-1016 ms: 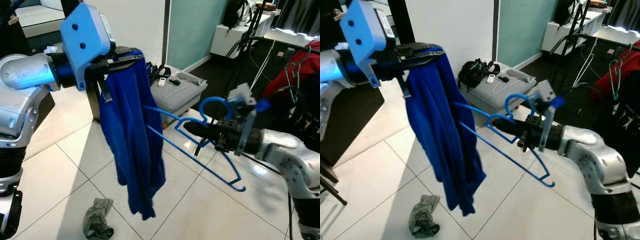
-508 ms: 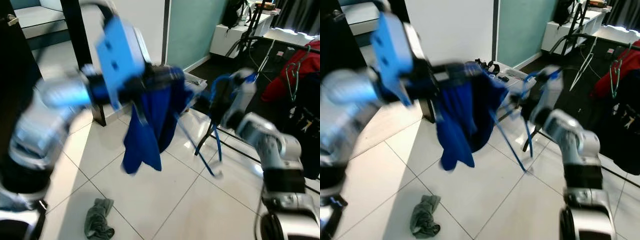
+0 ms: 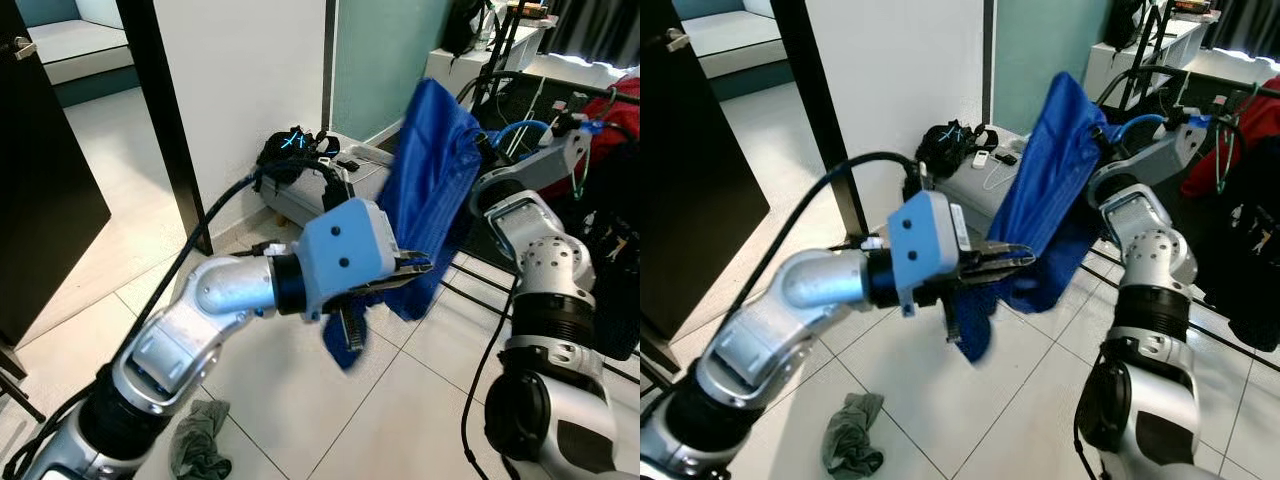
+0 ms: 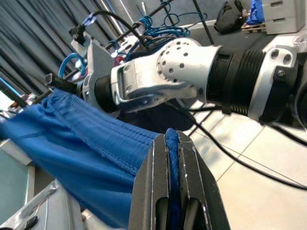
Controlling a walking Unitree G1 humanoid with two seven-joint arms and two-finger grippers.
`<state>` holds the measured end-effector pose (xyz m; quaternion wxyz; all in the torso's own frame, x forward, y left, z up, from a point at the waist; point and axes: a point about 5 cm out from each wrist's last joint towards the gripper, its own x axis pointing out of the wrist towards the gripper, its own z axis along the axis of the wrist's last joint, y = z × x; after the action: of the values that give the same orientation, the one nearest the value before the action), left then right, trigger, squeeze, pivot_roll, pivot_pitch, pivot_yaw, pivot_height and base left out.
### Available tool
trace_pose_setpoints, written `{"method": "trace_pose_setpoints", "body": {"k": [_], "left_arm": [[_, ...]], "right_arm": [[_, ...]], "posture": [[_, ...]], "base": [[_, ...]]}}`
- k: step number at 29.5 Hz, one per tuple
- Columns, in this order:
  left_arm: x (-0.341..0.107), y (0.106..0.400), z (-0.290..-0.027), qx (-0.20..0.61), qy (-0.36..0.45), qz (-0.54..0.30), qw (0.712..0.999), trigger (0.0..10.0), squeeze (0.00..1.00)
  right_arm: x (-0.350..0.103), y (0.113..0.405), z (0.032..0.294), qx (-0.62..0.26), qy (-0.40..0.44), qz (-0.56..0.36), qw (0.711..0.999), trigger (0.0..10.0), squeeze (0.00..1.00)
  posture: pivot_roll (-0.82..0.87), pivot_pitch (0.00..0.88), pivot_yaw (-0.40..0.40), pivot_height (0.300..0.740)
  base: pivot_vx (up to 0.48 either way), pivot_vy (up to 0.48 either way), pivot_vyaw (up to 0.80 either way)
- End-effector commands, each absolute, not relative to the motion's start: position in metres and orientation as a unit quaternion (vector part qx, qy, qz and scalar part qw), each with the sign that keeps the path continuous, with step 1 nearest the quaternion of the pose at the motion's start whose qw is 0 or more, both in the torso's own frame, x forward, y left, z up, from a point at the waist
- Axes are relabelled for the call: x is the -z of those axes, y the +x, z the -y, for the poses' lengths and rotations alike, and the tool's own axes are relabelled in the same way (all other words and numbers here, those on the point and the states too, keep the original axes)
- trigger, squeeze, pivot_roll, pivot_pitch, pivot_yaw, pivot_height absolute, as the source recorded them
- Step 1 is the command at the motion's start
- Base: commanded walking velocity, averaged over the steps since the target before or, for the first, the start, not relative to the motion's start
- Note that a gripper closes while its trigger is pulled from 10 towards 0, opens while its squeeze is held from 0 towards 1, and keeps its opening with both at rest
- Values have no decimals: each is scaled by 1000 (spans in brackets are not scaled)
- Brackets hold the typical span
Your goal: Hang hanger
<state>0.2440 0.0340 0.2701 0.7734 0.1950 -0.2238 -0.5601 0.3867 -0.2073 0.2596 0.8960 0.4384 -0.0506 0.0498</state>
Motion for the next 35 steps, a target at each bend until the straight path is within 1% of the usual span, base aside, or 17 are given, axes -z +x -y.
{"method": "trace_pose_setpoints", "body": {"k": [1,5,13,15,16,17,19,20,21,23,25,27,30,31,32,33,35], "left_arm": [[-268,240,-27,561,190,225,774,10000,0],[-268,238,-13,565,160,228,777,10000,0],[-262,232,-2,575,147,220,774,10000,0],[-252,229,3,582,143,206,774,10000,0],[-252,229,3,582,143,206,774,10000,0],[-252,230,3,579,137,203,778,10000,0],[-252,230,3,579,137,203,778,10000,0],[-255,233,2,572,130,204,784,10000,0],[-255,233,2,572,130,204,784,10000,0],[-269,238,2,559,103,217,794,10000,0],[-269,238,2,559,103,217,794,10000,0],[-285,239,6,551,51,232,800,10000,0],[-291,239,8,550,20,235,801,10000,0],[-297,240,10,545,-19,237,804,10000,0],[-297,240,10,545,-19,237,804,10000,0],[-301,243,10,537,-50,233,809,10000,0],[-301,247,11,529,-71,225,815,10000,0]], "right_arm": [[-270,389,205,-48,457,70,885,10000,0],[-272,390,198,-51,448,70,890,10000,0],[-274,392,192,-52,419,59,905,10000,0],[-272,393,187,-48,358,48,931,10000,0],[-272,393,187,-48,358,48,931,10000,0],[-270,393,183,-45,331,46,942,10000,0],[-270,393,183,-45,331,46,942,10000,0],[-264,392,177,-34,296,40,954,10000,0],[-264,392,177,-34,296,40,954,10000,0],[-243,390,164,15,226,20,974,10000,0],[-243,390,164,15,226,20,974,10000,0],[-228,386,155,62,189,16,980,10000,0],[-225,385,151,68,181,19,981,10000,0],[-223,385,144,54,194,11,979,10000,0],[-223,385,144,54,194,11,979,10000,0],[-222,386,135,28,215,2,976,10000,0],[-223,386,126,3,238,-4,971,10000,0]], "posture": [[-18,0,-8,740],[-21,0,-10,740],[-26,0,-6,740],[-31,0,-5,740],[-31,0,-5,740],[-29,0,-6,740],[-29,0,-6,740],[-28,0,-7,740],[-28,0,-7,740],[-24,0,-10,740],[-24,0,-10,740],[-11,0,-17,740],[-11,0,-17,740],[-12,0,-16,740],[-12,0,-16,740],[-14,0,-16,740],[-17,0,-13,740]], "base": [[0,0,0],[0,0,0],[0,0,0],[0,0,0],[0,0,0],[0,0,0],[0,0,0],[0,0,0],[0,0,0],[0,0,0],[0,0,0],[0,0,0],[0,0,0],[0,0,0],[0,0,0],[0,0,0],[0,0,0]]}}
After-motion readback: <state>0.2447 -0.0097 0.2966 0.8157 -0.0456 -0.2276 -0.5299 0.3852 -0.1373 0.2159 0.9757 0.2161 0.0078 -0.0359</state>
